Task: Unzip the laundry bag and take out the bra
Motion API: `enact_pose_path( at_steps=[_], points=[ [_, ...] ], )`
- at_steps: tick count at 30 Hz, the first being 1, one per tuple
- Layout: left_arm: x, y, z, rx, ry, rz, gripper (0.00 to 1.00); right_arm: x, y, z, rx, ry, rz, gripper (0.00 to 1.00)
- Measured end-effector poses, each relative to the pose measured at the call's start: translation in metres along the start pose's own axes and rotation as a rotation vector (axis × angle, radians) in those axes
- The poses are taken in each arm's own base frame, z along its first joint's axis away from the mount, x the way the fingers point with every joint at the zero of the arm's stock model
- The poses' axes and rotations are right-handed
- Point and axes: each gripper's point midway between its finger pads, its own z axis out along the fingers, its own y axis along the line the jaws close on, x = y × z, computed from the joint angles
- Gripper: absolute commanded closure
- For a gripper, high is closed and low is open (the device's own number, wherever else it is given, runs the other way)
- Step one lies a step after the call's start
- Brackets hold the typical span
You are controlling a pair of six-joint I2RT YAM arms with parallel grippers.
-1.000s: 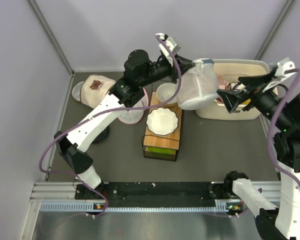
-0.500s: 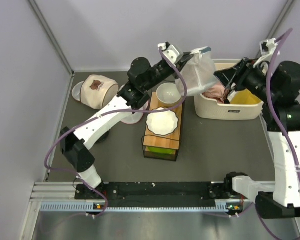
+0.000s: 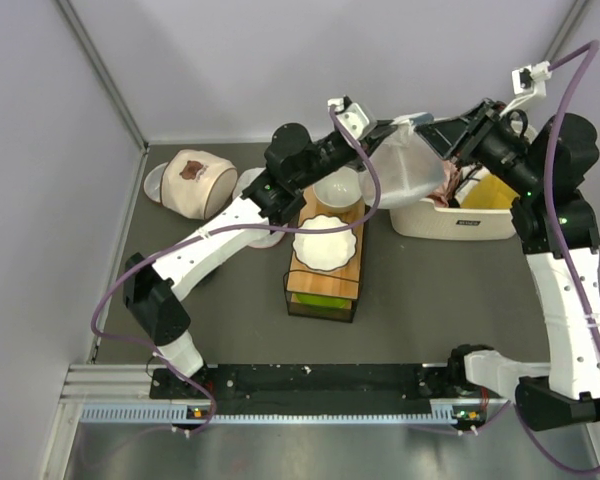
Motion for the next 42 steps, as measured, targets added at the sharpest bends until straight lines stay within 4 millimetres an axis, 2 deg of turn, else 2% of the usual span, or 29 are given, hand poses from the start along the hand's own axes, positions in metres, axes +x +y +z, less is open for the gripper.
enact_pose_path(
  at_steps=[4, 6, 15, 28, 37, 42],
  points=[
    [-0.001, -0.006, 0.001, 0.012, -0.003, -0.012, 1.00, 0.007, 0.019, 0.007, -0.065, 0.016, 0.006, 0.66],
    [-0.002, -0.008, 0.001, 0.015, -0.004, -0.014, 1.00, 0.010, 0.021, 0.010, -0.072, 0.016, 0.010, 0.65],
    [-0.002, -0.009, 0.002, 0.022, -0.004, -0.018, 1.00, 0.029, -0.009, 0.019, 0.020, 0.031, 0.043, 0.61],
    [0.000, -0.012, 0.002, 0.030, 0.003, -0.026, 1.00, 0.024, -0.016, 0.021, 0.054, 0.007, 0.036, 0.61],
    [0.002, -0.013, 0.001, 0.031, 0.010, -0.028, 1.00, 0.030, -0.024, 0.028, 0.066, 0.027, 0.023, 0.68],
    [0.003, -0.013, 0.001, 0.033, 0.016, -0.029, 1.00, 0.034, -0.034, 0.030, 0.100, 0.040, 0.002, 0.66]
  ],
)
